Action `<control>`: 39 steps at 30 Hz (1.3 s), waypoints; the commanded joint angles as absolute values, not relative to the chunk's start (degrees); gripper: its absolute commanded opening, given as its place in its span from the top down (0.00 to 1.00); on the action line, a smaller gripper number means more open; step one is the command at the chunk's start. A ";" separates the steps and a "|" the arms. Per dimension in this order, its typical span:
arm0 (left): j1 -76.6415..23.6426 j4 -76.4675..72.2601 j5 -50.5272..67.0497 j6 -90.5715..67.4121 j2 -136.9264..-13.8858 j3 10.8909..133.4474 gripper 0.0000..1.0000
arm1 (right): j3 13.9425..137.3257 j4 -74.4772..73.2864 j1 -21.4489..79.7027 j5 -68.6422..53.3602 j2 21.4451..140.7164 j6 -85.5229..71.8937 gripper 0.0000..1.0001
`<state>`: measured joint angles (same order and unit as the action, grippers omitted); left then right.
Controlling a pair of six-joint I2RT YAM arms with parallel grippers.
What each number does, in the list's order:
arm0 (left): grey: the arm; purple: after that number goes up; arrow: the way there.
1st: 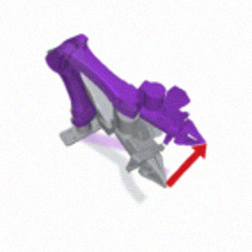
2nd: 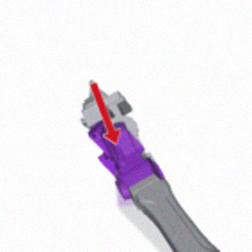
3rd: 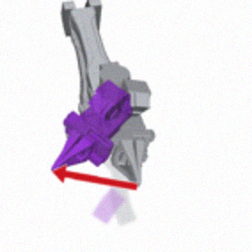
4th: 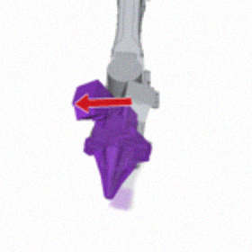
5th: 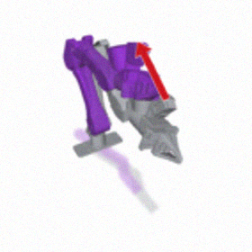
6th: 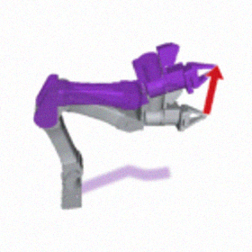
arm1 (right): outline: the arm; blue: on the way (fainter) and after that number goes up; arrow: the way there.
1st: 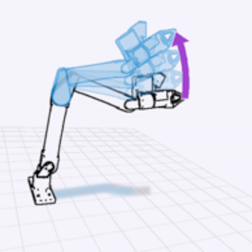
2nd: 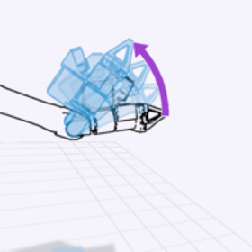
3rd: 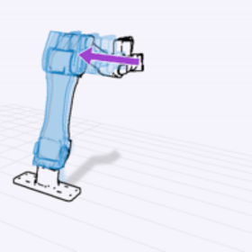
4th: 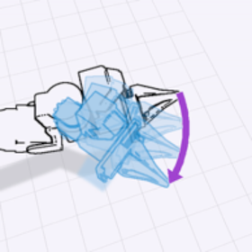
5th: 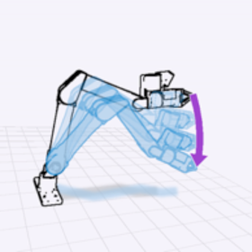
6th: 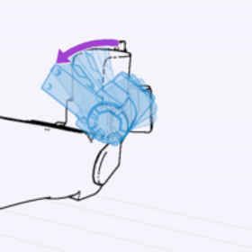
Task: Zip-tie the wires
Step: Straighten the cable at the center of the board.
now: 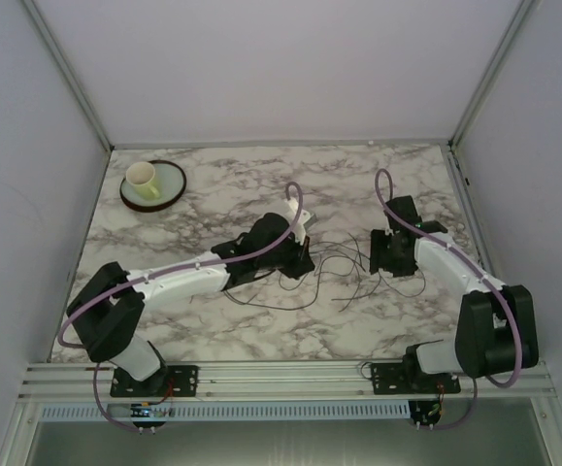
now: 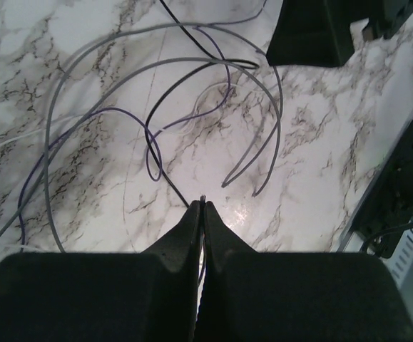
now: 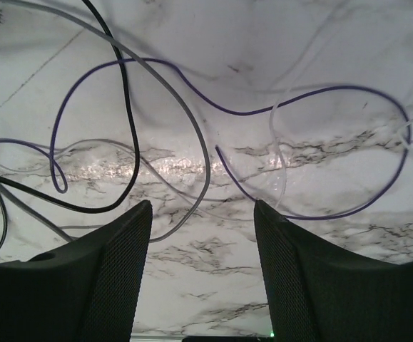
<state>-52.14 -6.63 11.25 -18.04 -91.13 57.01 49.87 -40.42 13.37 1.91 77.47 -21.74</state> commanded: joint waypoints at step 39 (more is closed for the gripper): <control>-36.78 -2.07 -23.73 -41.32 -54.41 40.05 1.00 | 74.46 -54.62 19.38 23.12 94.24 -10.59 1.00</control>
<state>-37.67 -7.16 -11.90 -32.97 -59.09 43.35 70.24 -48.62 16.99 12.95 91.02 -18.09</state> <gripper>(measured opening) 0.008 0.008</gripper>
